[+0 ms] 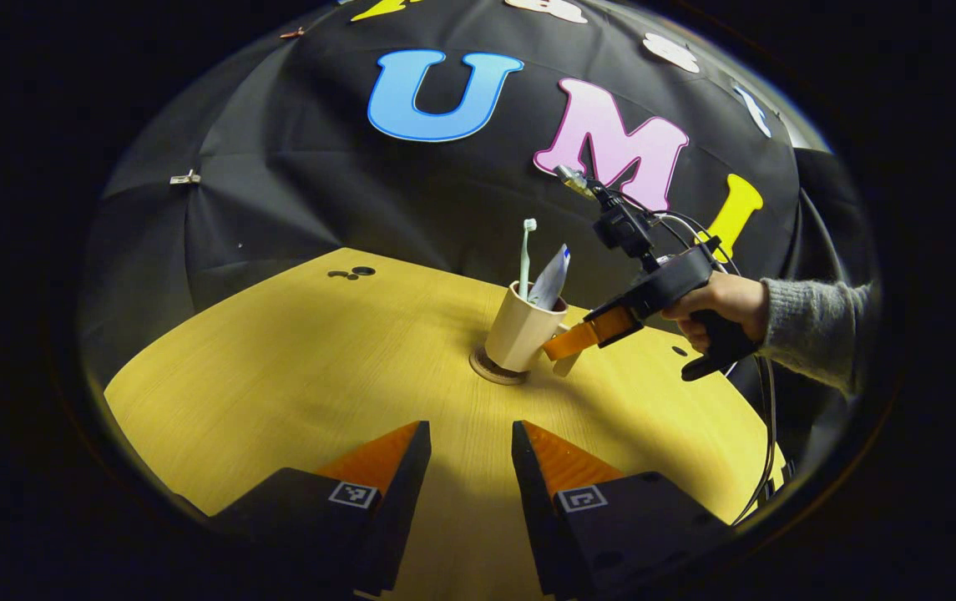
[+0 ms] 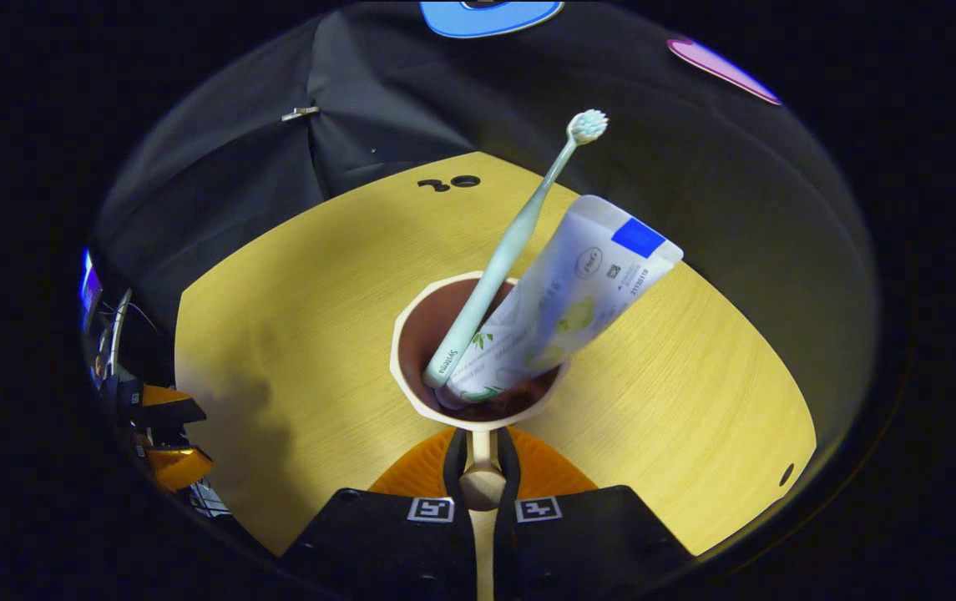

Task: Put the toothbrush and toothpaste on the desktop into the cup, then pick up the cup and place it on the coaster on the desktop.

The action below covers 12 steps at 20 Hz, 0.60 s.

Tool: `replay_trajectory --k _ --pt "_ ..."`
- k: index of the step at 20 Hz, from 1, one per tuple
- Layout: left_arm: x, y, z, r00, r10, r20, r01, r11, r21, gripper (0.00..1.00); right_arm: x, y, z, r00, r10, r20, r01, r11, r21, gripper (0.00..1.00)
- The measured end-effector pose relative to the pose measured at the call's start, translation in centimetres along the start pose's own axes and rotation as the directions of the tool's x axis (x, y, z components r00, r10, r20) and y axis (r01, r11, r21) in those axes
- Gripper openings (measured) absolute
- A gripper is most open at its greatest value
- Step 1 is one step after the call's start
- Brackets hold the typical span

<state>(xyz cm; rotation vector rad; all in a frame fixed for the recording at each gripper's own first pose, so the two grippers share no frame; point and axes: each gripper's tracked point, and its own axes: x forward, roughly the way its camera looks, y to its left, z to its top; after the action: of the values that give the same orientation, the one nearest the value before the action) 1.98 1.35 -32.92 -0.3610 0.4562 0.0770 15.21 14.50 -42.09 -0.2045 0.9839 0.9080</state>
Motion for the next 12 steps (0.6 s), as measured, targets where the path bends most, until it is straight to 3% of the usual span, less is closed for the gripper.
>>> replay_trajectory --k 7,12 --pt "-0.2 1.2 -0.3 1.000 0.004 -0.003 -0.004 1.000 -0.029 0.64 -0.2 0.0 -0.1 0.998 -0.036 -0.042 0.034 0.999 -0.034 0.12" --pt "0.4 1.6 0.0 1.000 0.002 -0.002 -0.002 0.999 -0.036 0.64 -0.4 0.4 -0.2 0.998 -0.022 -0.066 0.025 0.999 0.044 0.17"
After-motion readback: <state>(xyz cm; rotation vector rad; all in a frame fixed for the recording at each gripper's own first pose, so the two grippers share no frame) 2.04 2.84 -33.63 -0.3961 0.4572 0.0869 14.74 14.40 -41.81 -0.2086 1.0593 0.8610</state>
